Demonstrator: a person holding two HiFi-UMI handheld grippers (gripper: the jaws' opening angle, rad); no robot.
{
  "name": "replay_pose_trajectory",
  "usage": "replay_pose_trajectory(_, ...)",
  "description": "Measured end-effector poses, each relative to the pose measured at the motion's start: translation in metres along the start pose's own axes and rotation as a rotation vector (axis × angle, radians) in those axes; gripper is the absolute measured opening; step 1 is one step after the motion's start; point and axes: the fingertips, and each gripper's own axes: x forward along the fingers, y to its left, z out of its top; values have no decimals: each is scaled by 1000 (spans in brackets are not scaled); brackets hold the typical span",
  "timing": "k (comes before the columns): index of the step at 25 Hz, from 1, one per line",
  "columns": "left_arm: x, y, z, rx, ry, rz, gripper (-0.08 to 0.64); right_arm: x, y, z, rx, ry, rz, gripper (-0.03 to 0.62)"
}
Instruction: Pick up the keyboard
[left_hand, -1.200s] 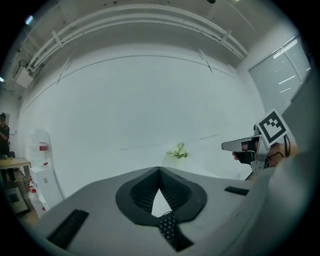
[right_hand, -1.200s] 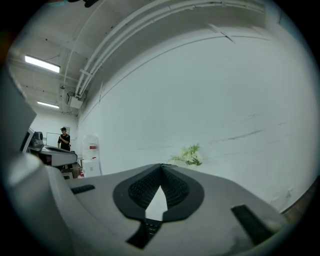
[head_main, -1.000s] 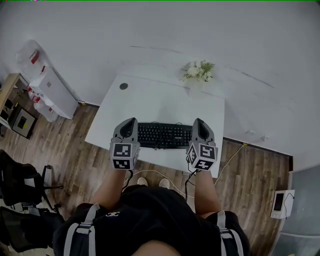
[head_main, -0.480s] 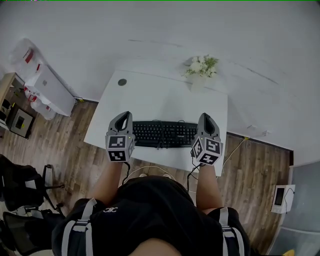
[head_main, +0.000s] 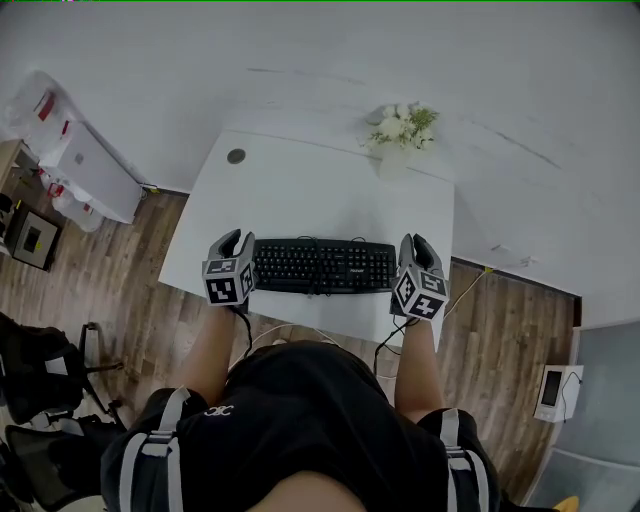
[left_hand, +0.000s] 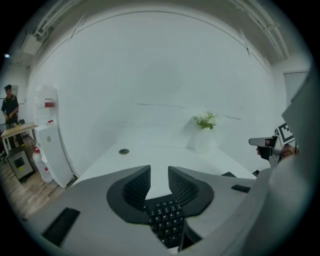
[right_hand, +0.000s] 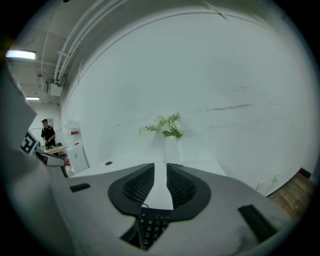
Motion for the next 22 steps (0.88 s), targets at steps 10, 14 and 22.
replay_pose_trajectory(10,42,20,-91,-14,259,-22,144,37,-15,-98,19,205,55,91)
replay_pose_trajectory(14,49,29,-120,-46,338,-24,161,46,-27,-137,42,308,55,100)
replay_pose_trajectory(22,65,40,-155,-191,402,-82,179,53,-32,-175,135,415,83,98)
